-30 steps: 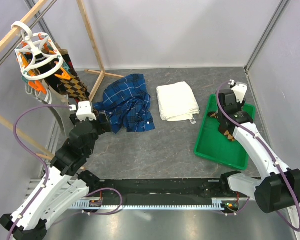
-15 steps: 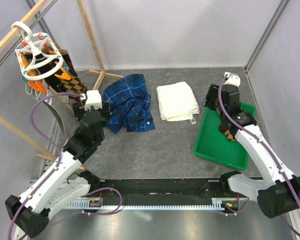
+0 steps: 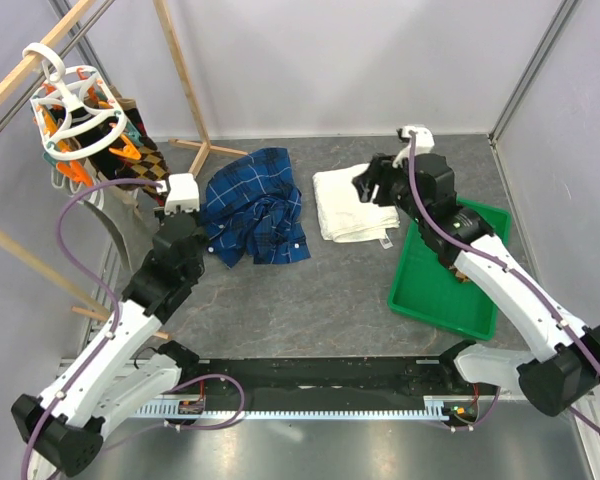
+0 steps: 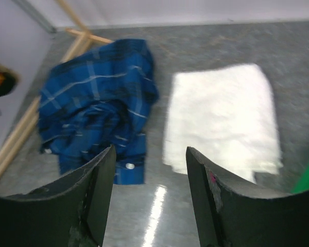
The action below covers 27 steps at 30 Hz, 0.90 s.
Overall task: Remove the socks clipped to the hanger
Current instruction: Place the sock in the bin.
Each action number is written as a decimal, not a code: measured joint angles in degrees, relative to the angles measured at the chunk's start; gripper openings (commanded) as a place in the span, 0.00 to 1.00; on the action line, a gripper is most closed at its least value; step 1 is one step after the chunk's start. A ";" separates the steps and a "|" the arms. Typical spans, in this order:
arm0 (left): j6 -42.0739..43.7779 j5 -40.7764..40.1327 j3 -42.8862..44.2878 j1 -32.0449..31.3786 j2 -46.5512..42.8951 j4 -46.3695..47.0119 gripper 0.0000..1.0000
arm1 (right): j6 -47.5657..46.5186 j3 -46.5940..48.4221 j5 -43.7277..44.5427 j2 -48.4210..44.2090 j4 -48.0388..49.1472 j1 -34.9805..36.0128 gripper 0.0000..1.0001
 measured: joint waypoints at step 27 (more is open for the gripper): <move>-10.56 38.14 -2.93 0.02 -19.67 -12.17 0.02 | -15.39 62.66 1.51 40.57 3.96 34.07 0.67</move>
